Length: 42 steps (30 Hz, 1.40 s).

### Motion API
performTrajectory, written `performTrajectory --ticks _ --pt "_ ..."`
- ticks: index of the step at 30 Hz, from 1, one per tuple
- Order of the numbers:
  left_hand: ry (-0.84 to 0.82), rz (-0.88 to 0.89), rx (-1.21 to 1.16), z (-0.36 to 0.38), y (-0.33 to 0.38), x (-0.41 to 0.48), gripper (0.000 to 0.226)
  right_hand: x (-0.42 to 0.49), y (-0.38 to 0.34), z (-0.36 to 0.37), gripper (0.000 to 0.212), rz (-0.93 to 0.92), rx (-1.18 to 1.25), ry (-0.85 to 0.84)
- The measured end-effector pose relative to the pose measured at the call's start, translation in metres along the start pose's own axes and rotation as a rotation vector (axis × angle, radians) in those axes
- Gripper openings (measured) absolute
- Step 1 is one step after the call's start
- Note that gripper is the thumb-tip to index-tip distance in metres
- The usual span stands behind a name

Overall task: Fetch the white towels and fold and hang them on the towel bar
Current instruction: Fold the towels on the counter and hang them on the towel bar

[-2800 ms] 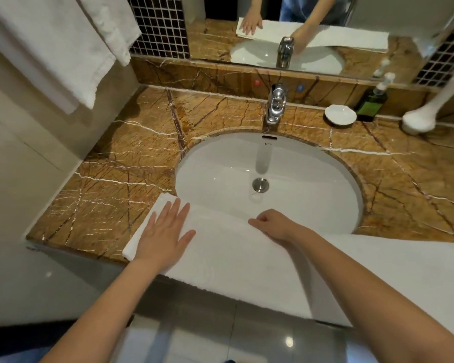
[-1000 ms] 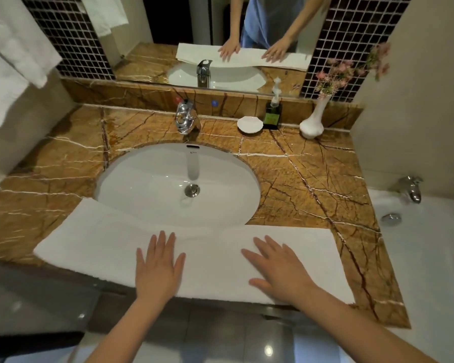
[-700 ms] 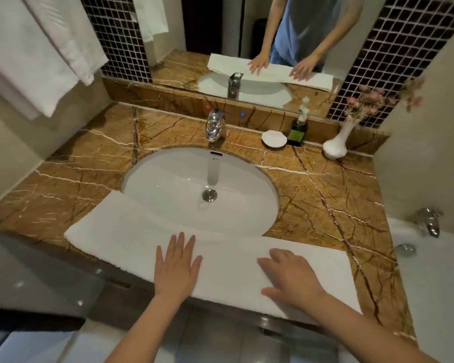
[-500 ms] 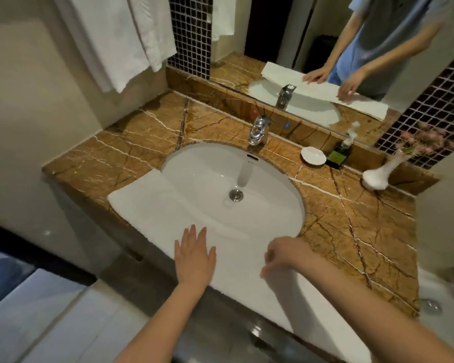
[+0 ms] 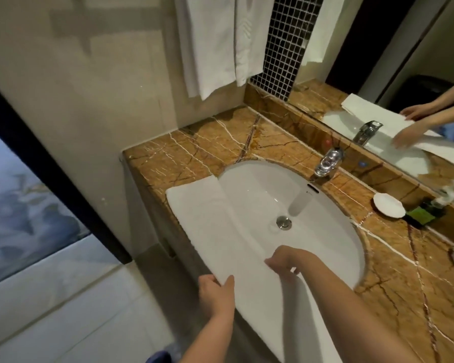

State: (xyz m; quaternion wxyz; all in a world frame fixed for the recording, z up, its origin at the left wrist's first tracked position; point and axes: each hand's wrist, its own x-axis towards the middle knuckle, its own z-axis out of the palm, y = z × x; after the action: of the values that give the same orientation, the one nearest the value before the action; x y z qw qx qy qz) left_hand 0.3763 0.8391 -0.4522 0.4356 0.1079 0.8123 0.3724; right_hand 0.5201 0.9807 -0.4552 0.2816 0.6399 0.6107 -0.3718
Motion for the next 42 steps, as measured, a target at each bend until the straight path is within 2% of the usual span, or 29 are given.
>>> performTrajectory --ticks 2,6,11,19,22,26,29,32,39,40,42 --pt "-0.057 -0.040 -0.019 0.000 -0.002 -0.005 0.023 0.003 0.002 0.003 0.032 -0.001 0.008 -0.013" --pt "-0.106 -0.081 -0.043 0.003 -0.007 -0.010 0.031 0.004 0.005 -0.003 0.024 -0.038 0.066 -0.026" --pt "-0.151 -0.106 -0.102 0.004 -0.008 -0.004 0.024 0.000 0.008 -0.016 0.024 -0.078 0.124 -0.016" --pt "-0.262 -0.212 -0.114 -0.001 0.002 0.002 0.015 -0.021 0.009 -0.030 0.033 -0.082 0.177 0.022" --pt "-0.291 -0.232 -0.121 -0.006 0.008 -0.004 0.022 -0.035 0.006 -0.033 0.037 -0.081 0.204 0.032" --pt "-0.321 -0.229 -0.174 -0.018 0.027 -0.016 0.024 -0.060 -0.001 -0.048 0.030 -0.119 0.277 -0.001" --pt "-0.350 -0.180 -0.258 -0.033 0.058 -0.028 0.022 -0.085 -0.008 -0.070 0.021 -0.171 0.342 0.007" --pt "-0.353 -0.093 -0.322 -0.054 0.102 -0.040 0.025 -0.117 -0.018 -0.103 0.022 -0.248 0.417 0.020" --pt "-0.326 0.174 -0.300 -0.098 0.212 -0.043 0.035 -0.178 -0.053 -0.174 0.019 -0.439 0.615 0.229" --pt "-0.327 0.209 -0.300 -0.104 0.229 -0.044 0.031 -0.186 -0.058 -0.183 0.023 -0.453 0.643 0.256" --pt "-0.350 0.279 -0.302 -0.116 0.264 -0.048 0.009 -0.207 -0.067 -0.200 0.027 -0.495 0.687 0.298"
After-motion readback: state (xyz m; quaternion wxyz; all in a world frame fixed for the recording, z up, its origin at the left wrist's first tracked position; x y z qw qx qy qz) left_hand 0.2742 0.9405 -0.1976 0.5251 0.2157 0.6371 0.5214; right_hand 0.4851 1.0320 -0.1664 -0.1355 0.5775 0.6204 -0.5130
